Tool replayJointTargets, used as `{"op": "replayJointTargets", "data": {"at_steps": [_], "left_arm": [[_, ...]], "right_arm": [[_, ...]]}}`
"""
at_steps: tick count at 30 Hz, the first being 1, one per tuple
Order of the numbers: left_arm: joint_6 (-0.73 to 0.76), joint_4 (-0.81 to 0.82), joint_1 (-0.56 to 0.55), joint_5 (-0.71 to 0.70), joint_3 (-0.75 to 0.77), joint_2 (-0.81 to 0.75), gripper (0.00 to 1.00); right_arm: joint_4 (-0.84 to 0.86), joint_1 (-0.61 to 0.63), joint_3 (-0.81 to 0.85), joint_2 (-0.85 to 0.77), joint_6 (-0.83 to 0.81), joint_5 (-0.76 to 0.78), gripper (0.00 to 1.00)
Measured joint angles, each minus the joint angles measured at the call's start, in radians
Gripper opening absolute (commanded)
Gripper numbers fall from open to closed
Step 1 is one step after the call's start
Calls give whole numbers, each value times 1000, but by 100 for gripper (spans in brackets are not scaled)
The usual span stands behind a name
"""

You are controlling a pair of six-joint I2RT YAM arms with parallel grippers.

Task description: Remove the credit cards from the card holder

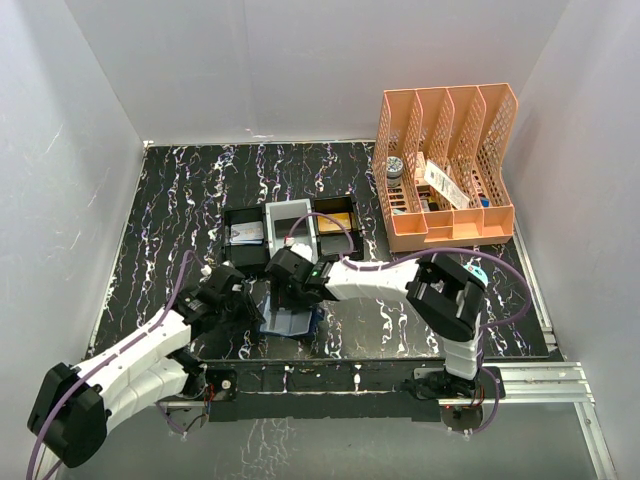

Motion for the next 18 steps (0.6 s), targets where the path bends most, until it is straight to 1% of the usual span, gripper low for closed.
{"op": "replayJointTargets", "data": {"at_steps": [4, 8, 12, 14, 18], "left_arm": [[-1, -4, 0, 1, -3, -21, 29], [-11, -15, 0, 7, -13, -23, 29], [-20, -20, 0, 9, -13, -53, 28], [-24, -20, 0, 9, -13, -62, 28], [-26, -23, 0, 9, -13, -60, 28]], "right_arm": [[-54, 24, 58, 34, 2, 42, 65], [-132, 50, 143, 83, 0, 94, 66], [-198, 72, 218, 133, -4, 153, 62], [-216, 80, 231, 140, -5, 174, 60], [-216, 84, 230, 141, -5, 183, 59]]}}
